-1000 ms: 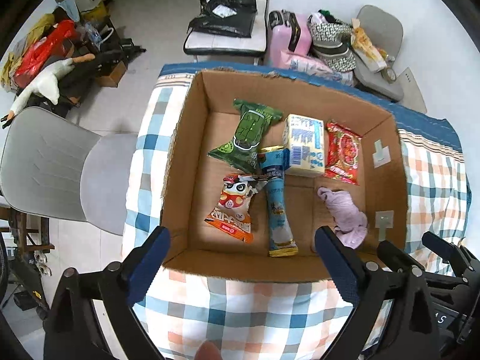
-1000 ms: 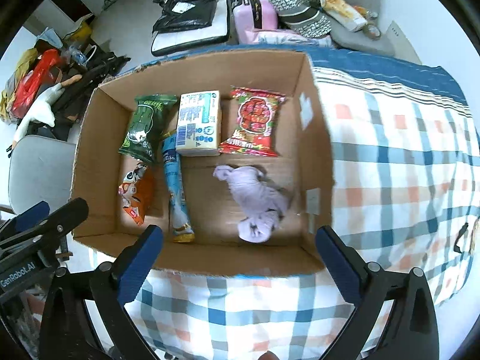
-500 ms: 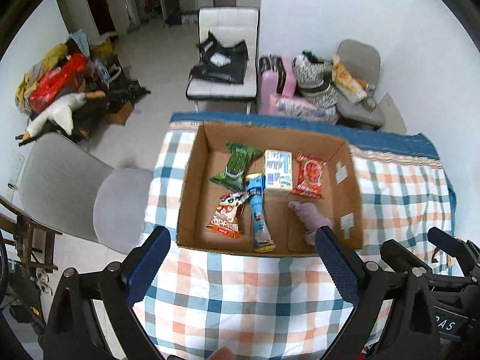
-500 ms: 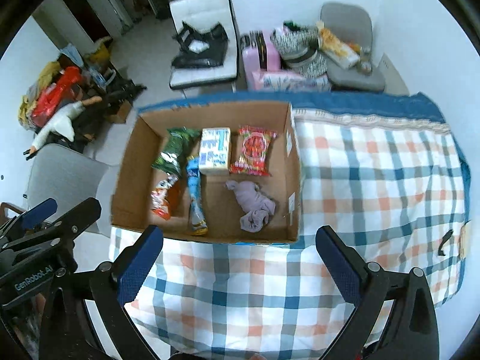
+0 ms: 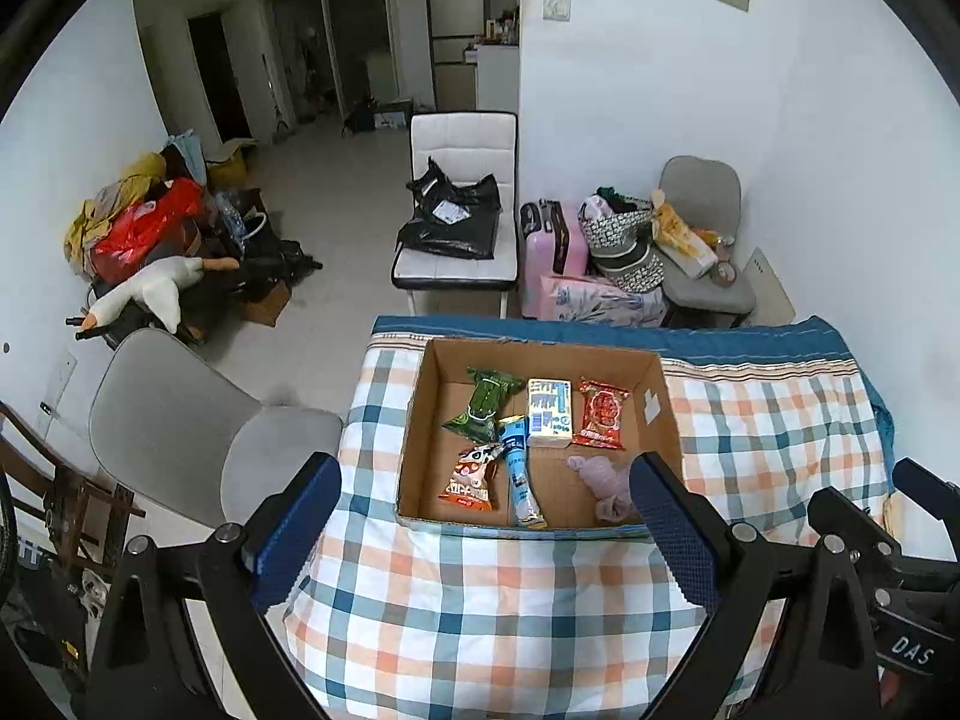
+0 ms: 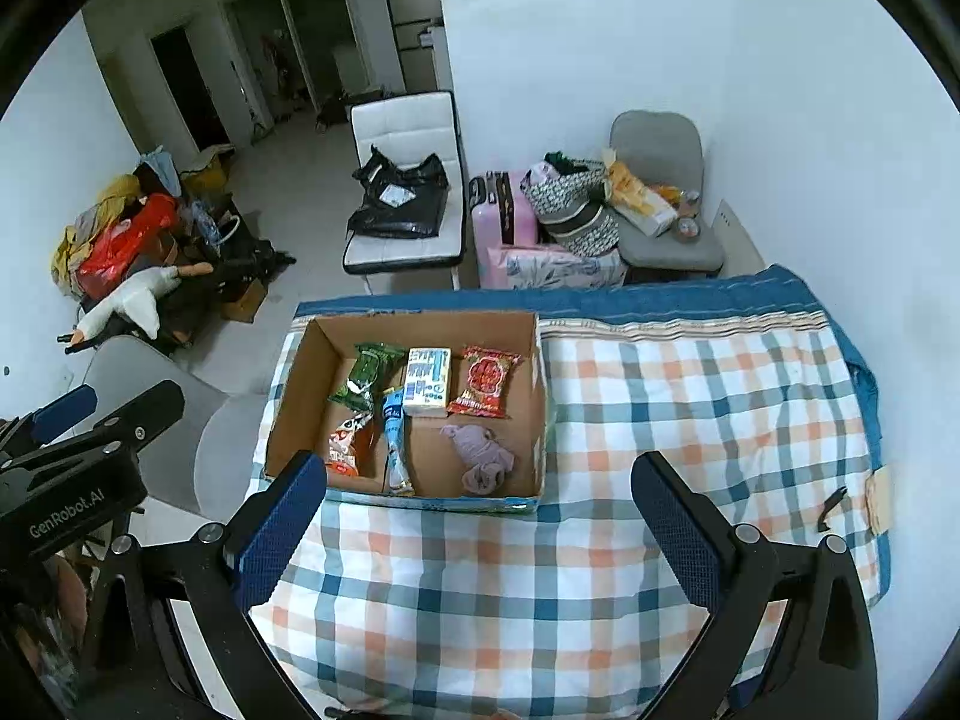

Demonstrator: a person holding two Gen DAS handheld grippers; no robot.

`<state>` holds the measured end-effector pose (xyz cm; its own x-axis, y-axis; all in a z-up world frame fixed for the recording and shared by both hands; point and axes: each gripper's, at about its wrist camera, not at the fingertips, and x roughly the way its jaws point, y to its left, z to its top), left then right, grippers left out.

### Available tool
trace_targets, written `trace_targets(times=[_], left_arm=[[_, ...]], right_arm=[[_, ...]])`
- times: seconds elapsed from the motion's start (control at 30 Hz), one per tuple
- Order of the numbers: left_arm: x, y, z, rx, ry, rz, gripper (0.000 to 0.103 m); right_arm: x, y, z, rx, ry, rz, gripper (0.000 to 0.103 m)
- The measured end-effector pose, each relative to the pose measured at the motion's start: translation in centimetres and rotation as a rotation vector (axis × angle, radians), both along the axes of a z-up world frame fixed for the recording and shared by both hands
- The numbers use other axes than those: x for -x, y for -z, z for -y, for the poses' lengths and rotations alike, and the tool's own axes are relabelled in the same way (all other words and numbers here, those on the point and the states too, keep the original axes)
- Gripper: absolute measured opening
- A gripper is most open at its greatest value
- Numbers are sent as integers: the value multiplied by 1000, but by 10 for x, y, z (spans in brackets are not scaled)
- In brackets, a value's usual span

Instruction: Organize soft objects

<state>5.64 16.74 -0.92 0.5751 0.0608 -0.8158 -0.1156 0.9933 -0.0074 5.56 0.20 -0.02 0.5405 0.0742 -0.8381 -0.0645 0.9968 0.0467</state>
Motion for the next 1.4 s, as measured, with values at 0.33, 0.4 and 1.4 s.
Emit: trace_targets(times=[0.33,0.4,1.4], left_arm=[[21,-21,10,-27,3,46,99],[22,-21,11,-29,2,47,99],[30,-17,6,-4,-39,-9,99]], right_arm=[[17,-24,13,6,30,28,103],[18,-26,14,9,34,28,103],[21,-29,14,41,59,20,103]])
